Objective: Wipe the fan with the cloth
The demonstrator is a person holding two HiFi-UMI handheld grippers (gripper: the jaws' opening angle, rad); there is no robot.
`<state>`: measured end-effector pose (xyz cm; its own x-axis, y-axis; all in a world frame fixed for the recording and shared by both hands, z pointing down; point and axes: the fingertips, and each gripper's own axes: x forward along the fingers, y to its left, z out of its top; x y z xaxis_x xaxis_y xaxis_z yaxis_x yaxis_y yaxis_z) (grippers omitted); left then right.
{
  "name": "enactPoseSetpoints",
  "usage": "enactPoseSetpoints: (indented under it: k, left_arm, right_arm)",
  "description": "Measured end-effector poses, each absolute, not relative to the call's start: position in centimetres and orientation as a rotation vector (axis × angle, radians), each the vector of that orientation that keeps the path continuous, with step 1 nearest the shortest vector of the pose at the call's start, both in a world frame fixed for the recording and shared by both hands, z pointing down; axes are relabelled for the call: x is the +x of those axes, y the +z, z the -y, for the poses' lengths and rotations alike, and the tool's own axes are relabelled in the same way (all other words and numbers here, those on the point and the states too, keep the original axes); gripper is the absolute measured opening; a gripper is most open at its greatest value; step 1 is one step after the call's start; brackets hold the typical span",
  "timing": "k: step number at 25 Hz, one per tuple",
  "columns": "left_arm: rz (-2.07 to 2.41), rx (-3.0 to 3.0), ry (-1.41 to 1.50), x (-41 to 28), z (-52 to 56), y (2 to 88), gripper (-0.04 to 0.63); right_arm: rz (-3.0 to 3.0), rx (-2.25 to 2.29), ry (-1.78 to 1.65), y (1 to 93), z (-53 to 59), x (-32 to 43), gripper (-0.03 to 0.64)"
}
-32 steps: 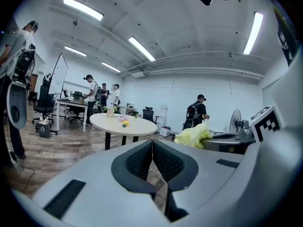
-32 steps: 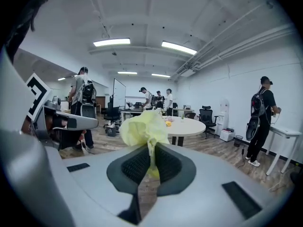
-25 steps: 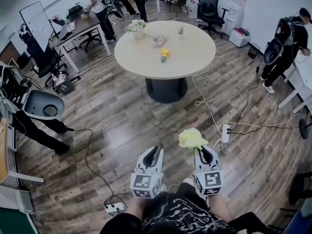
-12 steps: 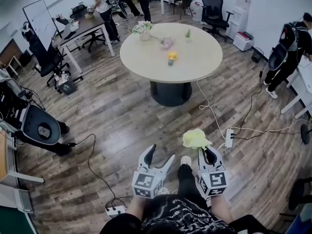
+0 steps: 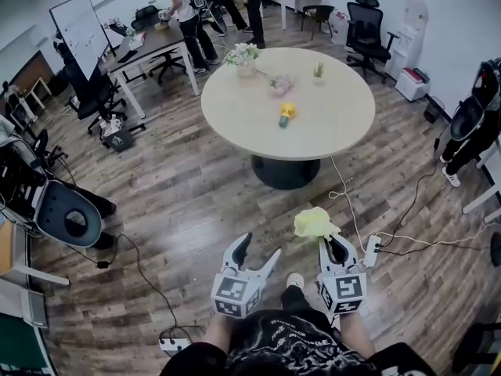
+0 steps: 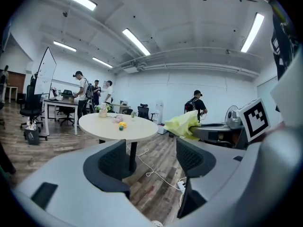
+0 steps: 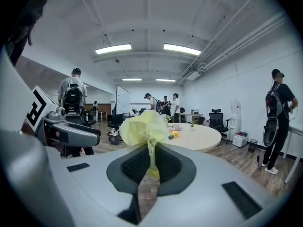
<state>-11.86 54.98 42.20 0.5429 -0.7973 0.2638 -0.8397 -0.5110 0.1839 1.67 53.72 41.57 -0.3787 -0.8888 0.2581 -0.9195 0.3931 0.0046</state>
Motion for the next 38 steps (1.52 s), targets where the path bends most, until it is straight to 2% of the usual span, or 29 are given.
enactPoseSetpoints:
  k: [11, 20, 29, 38]
  left_arm:
    - [1.507, 2.455, 0.170, -5.9, -44.2, 41.6, 0.344]
    - [1.529, 2.423, 0.156, -2.9, -39.8, 41.6, 0.344]
    - [1.472, 2.433, 0.150, -3.0, -36.0, 43.2, 0.344]
    - [1.390, 2.456, 0.158, -4.6, -27.3, 44.5, 0.344]
  right_arm:
    - [2.535, 1.351, 0.178, 42.0, -42.2, 6.9, 0.029]
    - [2.546, 1.333, 0.165, 41.4, -36.9, 9.9, 0.031]
    - [2.508, 1.354, 0.208, 42.8, -34.0, 9.9, 0.031]
    - [2.430, 1.441, 0.208, 43.6, -27.0, 8.8, 0.031]
